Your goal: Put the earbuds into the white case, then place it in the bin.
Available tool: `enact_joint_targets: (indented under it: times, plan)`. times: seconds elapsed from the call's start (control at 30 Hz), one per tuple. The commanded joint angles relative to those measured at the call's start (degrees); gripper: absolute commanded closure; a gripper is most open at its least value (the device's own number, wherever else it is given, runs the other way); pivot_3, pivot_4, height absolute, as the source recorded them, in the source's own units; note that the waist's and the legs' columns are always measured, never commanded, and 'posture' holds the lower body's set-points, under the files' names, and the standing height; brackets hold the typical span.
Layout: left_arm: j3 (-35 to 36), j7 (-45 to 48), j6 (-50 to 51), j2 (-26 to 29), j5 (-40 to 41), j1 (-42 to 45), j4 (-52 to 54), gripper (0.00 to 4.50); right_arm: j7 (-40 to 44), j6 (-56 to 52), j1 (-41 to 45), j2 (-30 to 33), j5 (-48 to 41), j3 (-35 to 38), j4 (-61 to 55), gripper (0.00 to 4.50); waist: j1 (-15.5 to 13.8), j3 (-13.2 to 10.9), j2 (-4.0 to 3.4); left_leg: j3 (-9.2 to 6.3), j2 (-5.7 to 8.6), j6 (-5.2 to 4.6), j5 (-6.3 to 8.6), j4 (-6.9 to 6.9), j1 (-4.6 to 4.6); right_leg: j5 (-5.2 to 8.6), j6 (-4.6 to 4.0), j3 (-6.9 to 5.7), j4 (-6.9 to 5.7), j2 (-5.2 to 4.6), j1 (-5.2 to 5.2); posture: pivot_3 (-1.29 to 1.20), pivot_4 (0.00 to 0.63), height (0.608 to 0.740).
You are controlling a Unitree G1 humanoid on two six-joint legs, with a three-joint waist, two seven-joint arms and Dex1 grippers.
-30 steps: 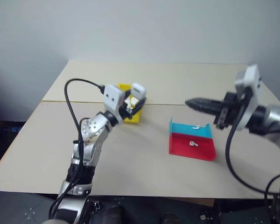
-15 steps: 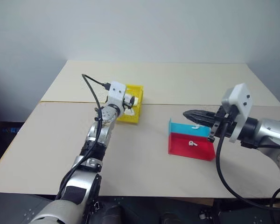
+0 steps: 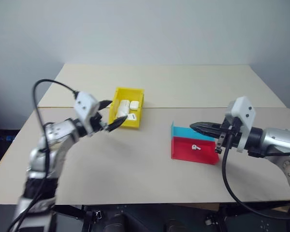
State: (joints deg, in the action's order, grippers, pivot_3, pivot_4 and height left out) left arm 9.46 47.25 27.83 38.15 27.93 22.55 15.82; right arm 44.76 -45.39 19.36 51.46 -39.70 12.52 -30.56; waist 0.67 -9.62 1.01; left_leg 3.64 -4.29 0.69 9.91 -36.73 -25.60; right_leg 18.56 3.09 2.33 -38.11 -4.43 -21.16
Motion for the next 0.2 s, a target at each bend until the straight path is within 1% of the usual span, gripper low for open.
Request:
enact_joint_targets:
  times: [0.03, 0.13, 0.2]
  plan:
    - [7.4, 5.8, 3.9, 5.8, 8.8, -6.5, 11.3, 0.06, 4.8, 4.1, -1.2, 2.1, 0.7, 0.6, 0.0, 4.5, -0.2, 0.0, 0.0, 0.0, -0.01, 0.0, 0.0, 0.0, 0.02, 0.0, 0.0, 0.0, -0.01, 0.0, 0.02, 0.0, 0.15, 0.74]
    - [11.8, 5.5, 7.6, 8.7, 13.1, -13.1, 16.4, 0.06, 7.5, 6.8, -4.2, 2.6, 1.6, 1.4, -0.3, 4.5, -0.4, 0.0, 0.02, -0.01, -0.01, -0.02, 0.02, 0.0, 0.15, 0.0, 0.0, -0.02, 0.01, 0.0, 0.17, 0.0, 0.15, 0.74]
    - [13.7, 6.3, 7.7, 9.6, 14.2, -17.6, 18.9, 0.06, 11.1, 11.3, -8.2, 2.6, 2.6, 3.1, -1.0, 4.5, -0.5, 0.0, 0.03, -0.01, -0.01, -0.04, 0.03, 0.0, 0.25, 0.0, 0.0, -0.02, 0.03, 0.0, 0.27, 0.0, 0.15, 0.74]
